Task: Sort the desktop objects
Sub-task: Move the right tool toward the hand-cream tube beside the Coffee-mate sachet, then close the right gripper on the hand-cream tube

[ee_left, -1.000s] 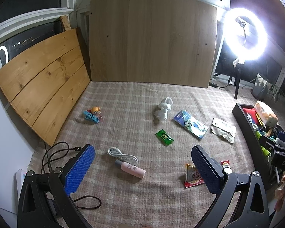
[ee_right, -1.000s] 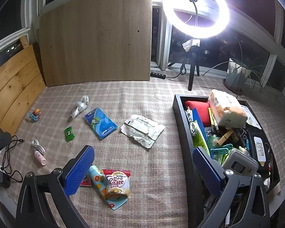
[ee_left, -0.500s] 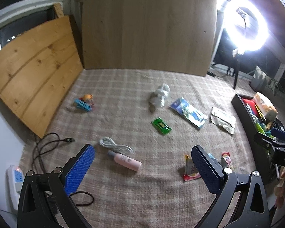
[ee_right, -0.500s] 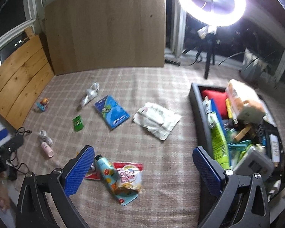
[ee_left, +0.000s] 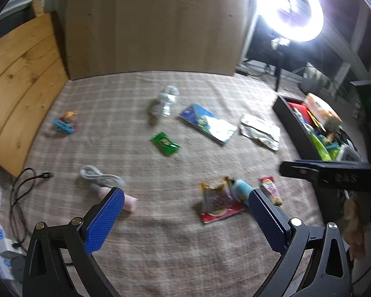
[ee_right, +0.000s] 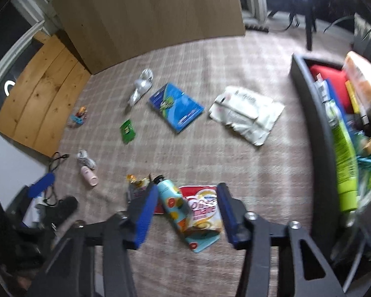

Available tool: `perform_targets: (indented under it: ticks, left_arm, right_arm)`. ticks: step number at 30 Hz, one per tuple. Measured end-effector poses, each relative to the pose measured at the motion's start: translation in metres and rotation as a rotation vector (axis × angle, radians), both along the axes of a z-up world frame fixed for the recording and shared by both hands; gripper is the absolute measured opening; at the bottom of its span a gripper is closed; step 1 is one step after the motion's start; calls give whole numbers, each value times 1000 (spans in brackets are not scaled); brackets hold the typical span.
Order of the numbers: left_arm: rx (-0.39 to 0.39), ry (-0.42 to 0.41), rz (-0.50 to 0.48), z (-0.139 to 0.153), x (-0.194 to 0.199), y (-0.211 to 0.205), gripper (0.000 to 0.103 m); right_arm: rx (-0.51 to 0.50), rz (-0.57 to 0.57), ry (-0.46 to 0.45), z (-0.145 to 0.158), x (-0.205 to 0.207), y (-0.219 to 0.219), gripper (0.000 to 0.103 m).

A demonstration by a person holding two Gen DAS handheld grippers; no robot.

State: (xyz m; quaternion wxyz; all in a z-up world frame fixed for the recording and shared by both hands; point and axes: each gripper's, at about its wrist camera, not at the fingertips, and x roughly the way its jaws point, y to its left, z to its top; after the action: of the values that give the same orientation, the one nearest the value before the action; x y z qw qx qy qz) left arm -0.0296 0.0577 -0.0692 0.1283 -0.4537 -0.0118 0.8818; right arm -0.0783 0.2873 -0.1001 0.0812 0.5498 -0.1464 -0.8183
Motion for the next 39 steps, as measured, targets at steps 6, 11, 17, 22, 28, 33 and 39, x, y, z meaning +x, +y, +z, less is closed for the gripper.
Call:
perform_targets:
  ticks: [6, 11, 17, 22, 28, 33, 39]
  left_arm:
    - [46, -50, -70, -17, 2, 25, 94]
    - [118, -135, -101, -39, -1, 41, 81]
    - [171, -200, -111, -58, -1, 53, 70]
    - [187, -240, -105, -71, 1, 61, 60]
    - [196, -252, -83, -83, -3, 69, 55]
    - [175, -241, -86, -84, -8, 76, 55]
    - [176, -236, -106, -85, -13, 83, 53]
  right_arm:
    - [-82, 79, -74, -19, -16, -9, 26]
    - [-166, 119, -170, -43, -30, -13, 23]
    - [-198, 135, -228, -56, -38, -13, 21]
    - [-146, 178, -257, -55, -39, -11, 21]
    - [-72, 177, -273, -52, -38, -1, 23]
    - [-164, 195, -268, -52, -41, -1, 23]
    - [-244, 239, -302, -62, -47, -12, 24]
